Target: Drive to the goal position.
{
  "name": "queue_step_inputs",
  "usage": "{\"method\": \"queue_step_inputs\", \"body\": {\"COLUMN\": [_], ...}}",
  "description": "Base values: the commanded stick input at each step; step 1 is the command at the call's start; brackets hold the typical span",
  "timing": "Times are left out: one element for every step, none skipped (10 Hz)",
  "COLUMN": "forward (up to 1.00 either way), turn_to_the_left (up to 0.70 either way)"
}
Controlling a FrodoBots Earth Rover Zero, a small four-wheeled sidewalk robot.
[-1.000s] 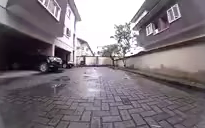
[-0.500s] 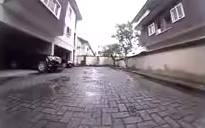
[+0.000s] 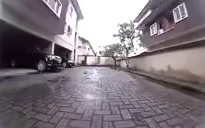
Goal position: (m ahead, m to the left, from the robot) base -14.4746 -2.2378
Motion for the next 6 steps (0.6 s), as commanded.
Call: {"method": "queue_step_inputs", "body": {"forward": [0.00, 0.00, 0.00, 0.00, 0.00, 0.00], "turn_to_the_left": [-0.70, -0.70, -0.70, -0.70, -0.70, -0.70]}}
